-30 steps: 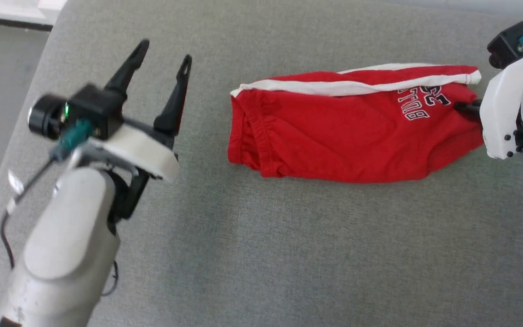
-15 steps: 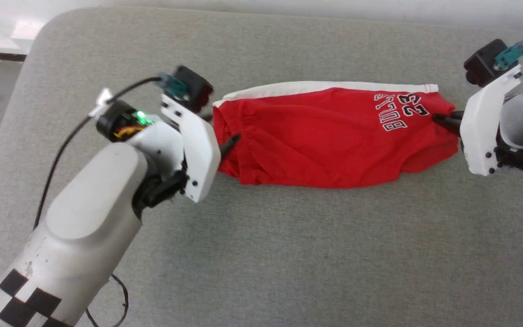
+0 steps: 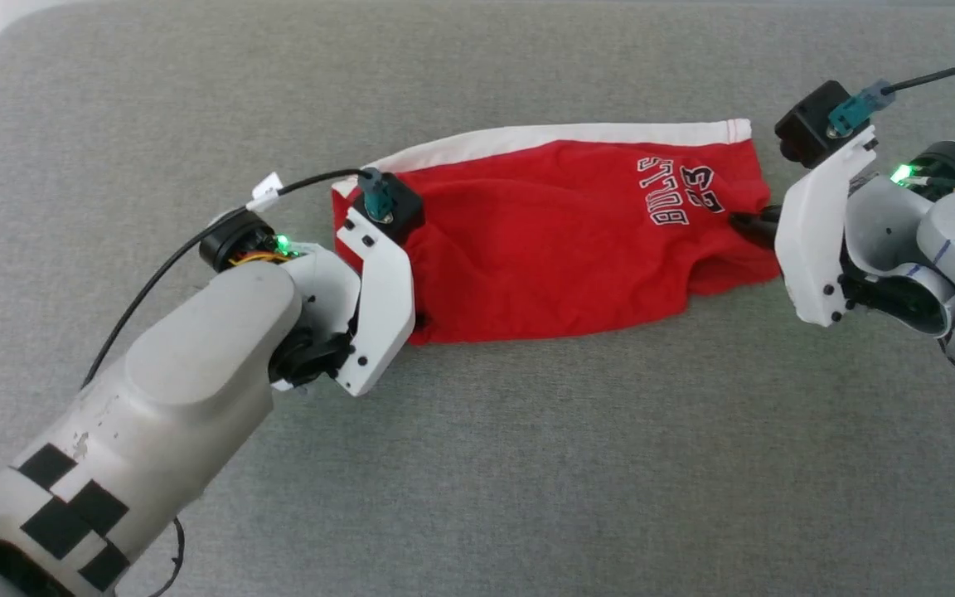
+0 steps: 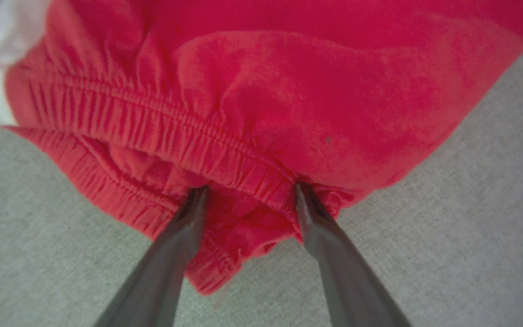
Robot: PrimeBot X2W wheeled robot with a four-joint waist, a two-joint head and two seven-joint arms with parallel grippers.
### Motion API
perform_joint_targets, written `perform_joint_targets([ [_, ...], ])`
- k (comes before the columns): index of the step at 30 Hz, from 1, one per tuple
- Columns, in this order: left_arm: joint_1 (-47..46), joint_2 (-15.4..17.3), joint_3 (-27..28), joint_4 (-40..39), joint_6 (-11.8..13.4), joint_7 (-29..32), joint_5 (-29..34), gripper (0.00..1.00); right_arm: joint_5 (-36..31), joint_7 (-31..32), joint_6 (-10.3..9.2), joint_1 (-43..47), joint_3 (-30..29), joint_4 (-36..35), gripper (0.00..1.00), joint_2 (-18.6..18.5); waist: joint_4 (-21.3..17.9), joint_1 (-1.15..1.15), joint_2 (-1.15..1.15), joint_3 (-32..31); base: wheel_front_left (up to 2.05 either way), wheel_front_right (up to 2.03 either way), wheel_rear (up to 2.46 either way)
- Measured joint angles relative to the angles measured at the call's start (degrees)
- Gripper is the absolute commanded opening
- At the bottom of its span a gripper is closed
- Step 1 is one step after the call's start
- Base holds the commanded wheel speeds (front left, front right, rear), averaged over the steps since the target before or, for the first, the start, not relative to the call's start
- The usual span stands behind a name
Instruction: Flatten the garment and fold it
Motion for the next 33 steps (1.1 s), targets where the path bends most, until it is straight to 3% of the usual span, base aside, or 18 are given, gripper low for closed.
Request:
perform_joint_targets([
  [1, -0.5, 0.0, -0.8, 0.5, 0.0, -0.3, -0.4, 1.0, 0.0, -0.3, 0.0, -0.1, 0.3, 0.1, 0.0, 0.2, -0.3, 0.0, 0.0, 0.1, 0.0, 0.0, 0.0],
  [3, -1.3, 0.3, -2.6, 0.7, 0.0, -0.8, -2.1, 0.11, 0.2, -0.7, 0.0, -0.1, 0.9, 0.3, 0.0, 0.3, -0.7, 0.0, 0.0, 0.2, 0.0, 0.0, 0.0],
  [4, -1.6, 0.6, -3.2, 0.7, 0.0, -1.8, -2.8, 0.0, 0.5, -1.3, 0.0, -0.1, 1.0, 0.4, 0.0, 0.3, -0.7, 0.0, 0.0, 0.2, 0.0, 0.0, 0.0],
  [11, -1.7, 3.5, -6.4, 0.4, 0.0, -14.0, -3.3, 0.0, 1.6, -6.5, 0.0, 0.0, 1.5, 0.0, 0.0, -0.6, -0.7, 0.02, 0.0, -1.8, 0.0, 0.0, 0.0],
  [19, 3.8, 8.5, -5.7, -5.9, 0.2, -23.4, -6.5, 0.0, 2.1, -13.0, 0.0, 4.9, 2.4, -7.2, 0.0, -7.0, -0.5, 0.01, 0.0, -6.4, 0.0, 0.0, 0.0],
  [26, 17.0, 11.7, -7.3, -14.3, 4.7, -26.7, -8.9, 0.0, 1.9, -16.9, 0.0, 18.7, 3.1, -14.9, 0.0, -13.8, -0.2, 0.0, 0.0, -10.5, 0.0, 0.0, 0.0],
  [32, 24.5, 12.4, -8.6, -16.5, 7.7, -29.0, -10.4, 0.0, 1.8, -17.4, 0.07, 29.4, 2.8, -15.9, 0.0, -14.9, -0.3, -0.01, 0.0, -12.1, 0.0, 0.0, 0.0],
  [33, 24.8, 12.3, -8.7, -16.4, 7.9, -29.3, -10.4, 0.16, 1.4, -17.5, 0.08, 30.4, 2.6, -15.5, 0.0, -14.8, -0.3, -0.01, 0.0, -12.2, 0.0, 0.0, 0.0],
])
